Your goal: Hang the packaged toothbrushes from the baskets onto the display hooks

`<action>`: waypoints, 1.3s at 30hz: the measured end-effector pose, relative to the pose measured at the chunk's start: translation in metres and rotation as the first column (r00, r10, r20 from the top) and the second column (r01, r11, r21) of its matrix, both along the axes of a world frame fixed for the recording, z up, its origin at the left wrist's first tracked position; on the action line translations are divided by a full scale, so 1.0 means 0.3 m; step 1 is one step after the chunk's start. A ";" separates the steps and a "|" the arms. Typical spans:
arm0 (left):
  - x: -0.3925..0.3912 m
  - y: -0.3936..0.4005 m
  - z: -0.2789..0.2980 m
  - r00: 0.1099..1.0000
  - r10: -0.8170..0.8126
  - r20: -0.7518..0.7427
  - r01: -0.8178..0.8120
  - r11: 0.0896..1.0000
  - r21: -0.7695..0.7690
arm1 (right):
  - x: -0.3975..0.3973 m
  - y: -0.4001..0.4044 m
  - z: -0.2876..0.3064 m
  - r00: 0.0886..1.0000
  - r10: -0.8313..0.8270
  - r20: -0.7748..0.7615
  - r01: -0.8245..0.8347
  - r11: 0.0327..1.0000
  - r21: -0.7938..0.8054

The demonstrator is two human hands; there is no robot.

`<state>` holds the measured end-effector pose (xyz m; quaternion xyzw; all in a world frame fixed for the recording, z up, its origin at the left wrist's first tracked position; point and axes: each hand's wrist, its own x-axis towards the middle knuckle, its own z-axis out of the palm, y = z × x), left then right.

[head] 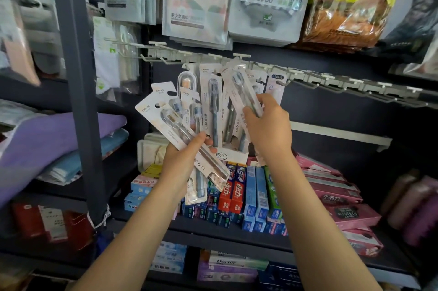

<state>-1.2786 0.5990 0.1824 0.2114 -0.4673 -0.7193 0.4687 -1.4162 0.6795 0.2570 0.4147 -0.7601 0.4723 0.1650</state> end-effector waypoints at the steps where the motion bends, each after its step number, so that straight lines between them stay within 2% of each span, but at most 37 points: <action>1: -0.002 -0.001 0.001 1.000 -0.004 -0.002 0.004 1.000 -0.001 | -0.005 -0.005 -0.002 0.999 0.021 0.029 -0.021 1.000 -0.005; 7: -0.005 -0.016 0.006 0.999 -0.035 0.004 0.036 0.999 -0.030 | -0.030 -0.054 -0.062 0.964 0.094 0.248 -0.084 0.995 -0.051; 12: -0.002 -0.025 0.001 0.998 -0.047 0.042 0.049 0.998 -0.035 | -0.046 -0.131 -0.095 0.942 0.096 0.321 -0.098 0.995 -0.009; 15: -0.001 -0.031 -0.004 0.997 -0.049 0.063 0.052 0.998 -0.045 | -0.067 -0.180 -0.093 0.916 0.090 0.390 -0.082 0.996 -0.036; 22: 0.010 -0.047 -0.013 0.990 -0.059 0.130 0.059 0.998 0.004 | -0.076 -0.171 -0.143 0.922 0.101 0.373 -0.089 0.995 -0.049; 26: 0.013 -0.057 -0.026 0.989 -0.068 0.133 0.072 0.997 -0.027 | -0.052 -0.104 -0.191 0.930 0.087 0.358 -0.077 0.996 -0.043; 28: 0.008 -0.052 -0.026 0.990 -0.062 0.123 0.069 0.997 -0.047 | -0.037 -0.075 -0.209 0.922 0.159 0.354 -0.158 0.987 -0.033; 29: 0.004 -0.049 -0.024 0.992 -0.058 0.116 0.065 0.996 -0.054 | -0.026 -0.062 -0.215 0.903 0.248 0.350 -0.260 0.965 -0.013; 32: -0.011 -0.042 -0.017 0.993 -0.030 0.115 0.040 0.995 -0.087 | 0.010 -0.023 -0.215 0.819 0.461 0.341 -0.533 0.831 0.157; 35: -0.020 -0.041 -0.018 0.992 -0.013 0.126 0.028 0.992 -0.123 | 0.007 -0.004 -0.204 0.809 0.468 0.356 -0.549 0.818 0.173; 39: -0.002 -0.037 -0.016 0.988 -0.035 0.153 0.061 0.983 -0.171 | 0.014 0.006 -0.196 0.779 0.487 0.395 -0.553 0.830 0.067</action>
